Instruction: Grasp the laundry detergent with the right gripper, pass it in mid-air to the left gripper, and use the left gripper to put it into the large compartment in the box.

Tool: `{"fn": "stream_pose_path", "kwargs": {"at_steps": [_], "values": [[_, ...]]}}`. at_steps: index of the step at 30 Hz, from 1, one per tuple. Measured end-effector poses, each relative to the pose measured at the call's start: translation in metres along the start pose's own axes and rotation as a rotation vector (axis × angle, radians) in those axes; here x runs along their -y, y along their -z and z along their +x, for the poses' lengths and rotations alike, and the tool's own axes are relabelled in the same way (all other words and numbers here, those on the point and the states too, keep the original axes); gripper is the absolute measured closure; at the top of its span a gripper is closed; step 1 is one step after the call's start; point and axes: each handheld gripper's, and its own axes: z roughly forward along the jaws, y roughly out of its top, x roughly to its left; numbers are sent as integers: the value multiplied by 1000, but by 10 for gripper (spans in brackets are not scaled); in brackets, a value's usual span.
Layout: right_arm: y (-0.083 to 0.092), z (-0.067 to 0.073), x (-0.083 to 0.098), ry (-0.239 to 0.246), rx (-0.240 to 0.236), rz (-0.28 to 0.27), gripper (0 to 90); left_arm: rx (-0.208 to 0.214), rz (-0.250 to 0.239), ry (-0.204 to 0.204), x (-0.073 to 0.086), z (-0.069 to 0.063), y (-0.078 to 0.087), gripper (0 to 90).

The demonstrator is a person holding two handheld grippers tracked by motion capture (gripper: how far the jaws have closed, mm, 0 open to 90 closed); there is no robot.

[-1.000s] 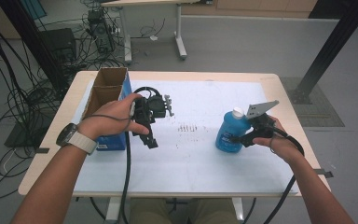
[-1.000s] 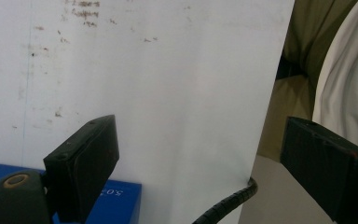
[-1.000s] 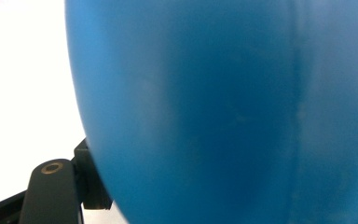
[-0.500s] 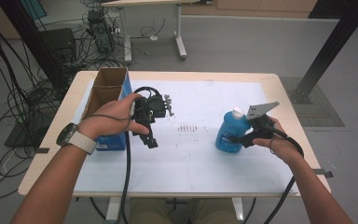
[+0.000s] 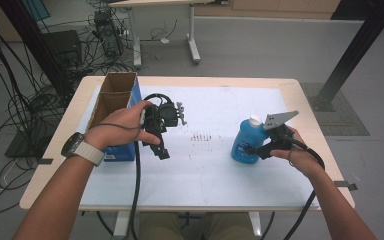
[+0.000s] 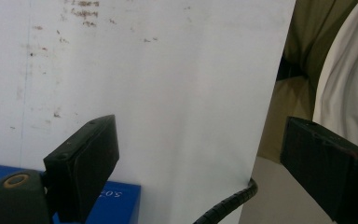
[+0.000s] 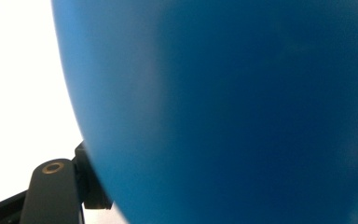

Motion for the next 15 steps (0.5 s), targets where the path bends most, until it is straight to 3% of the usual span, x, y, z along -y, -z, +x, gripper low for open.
{"fn": "stream_pose_path", "kwargs": {"at_steps": [15], "values": [[0, 1, 1, 2, 3, -17, 254, -1, 0, -3, 0, 0, 0, 120]]}}
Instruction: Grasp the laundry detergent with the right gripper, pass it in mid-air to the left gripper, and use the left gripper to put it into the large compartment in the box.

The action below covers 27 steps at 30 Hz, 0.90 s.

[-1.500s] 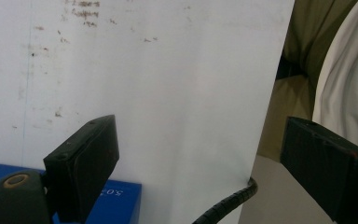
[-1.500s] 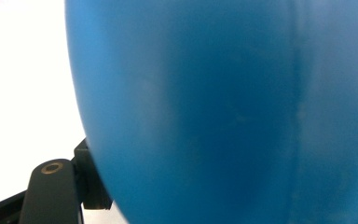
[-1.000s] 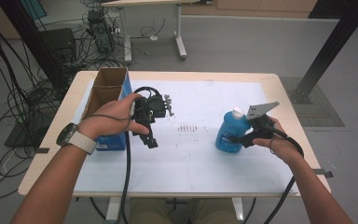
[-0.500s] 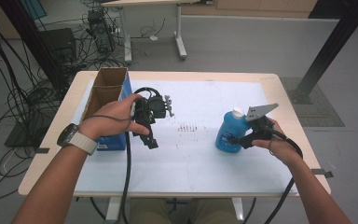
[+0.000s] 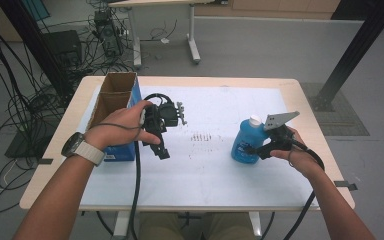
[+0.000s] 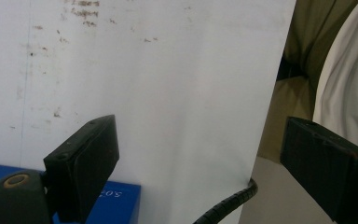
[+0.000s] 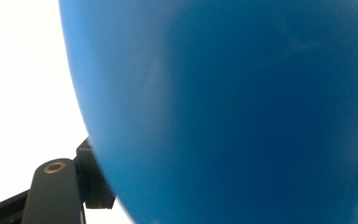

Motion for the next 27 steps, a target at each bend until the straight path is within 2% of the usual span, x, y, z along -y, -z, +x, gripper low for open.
{"fn": "stream_pose_path", "kwargs": {"at_steps": [27], "values": [[-3, -1, 5, -5, -5, -26, 268, 3, 0, 7, 0, 1, 0, 121]]}}
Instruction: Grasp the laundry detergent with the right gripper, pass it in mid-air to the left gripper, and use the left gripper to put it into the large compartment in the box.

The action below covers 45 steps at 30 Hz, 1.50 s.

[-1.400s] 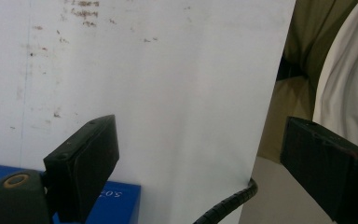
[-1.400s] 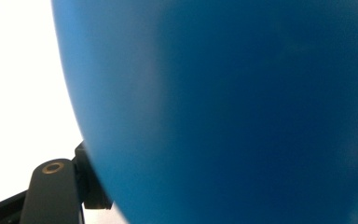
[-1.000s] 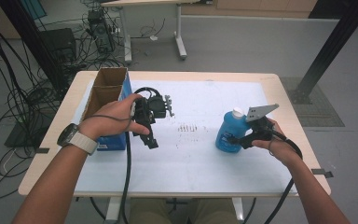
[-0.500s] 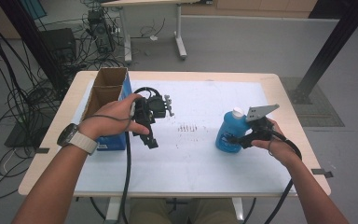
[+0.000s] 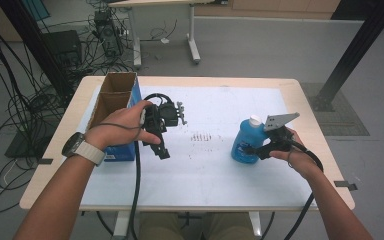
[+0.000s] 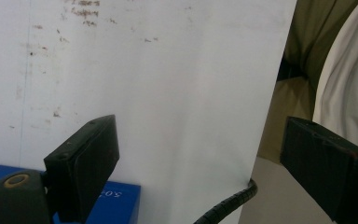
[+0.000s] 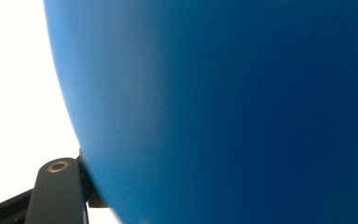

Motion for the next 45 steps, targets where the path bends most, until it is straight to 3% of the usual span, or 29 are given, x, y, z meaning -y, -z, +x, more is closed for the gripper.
{"fn": "stream_pose_path", "kwargs": {"at_steps": [45], "values": [[-5, 1, 4, 7, -6, -17, 318, 1, -4, 6, 0, 0, 0, 122]]}}
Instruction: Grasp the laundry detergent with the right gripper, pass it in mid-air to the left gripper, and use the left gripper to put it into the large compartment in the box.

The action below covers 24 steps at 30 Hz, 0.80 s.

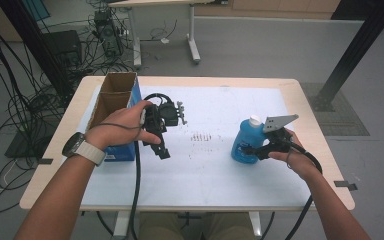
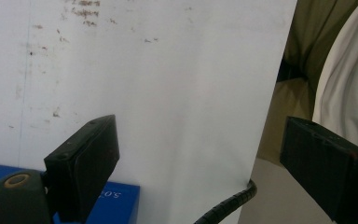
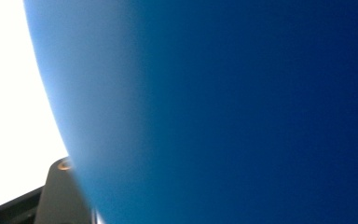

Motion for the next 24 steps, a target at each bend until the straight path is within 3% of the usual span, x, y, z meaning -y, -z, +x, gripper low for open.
{"fn": "stream_pose_path", "kwargs": {"at_steps": [24], "values": [[-3, -2, 2, -2, -8, -23, 344, 1, -1, 0, 1, 1, 0, 123]]}}
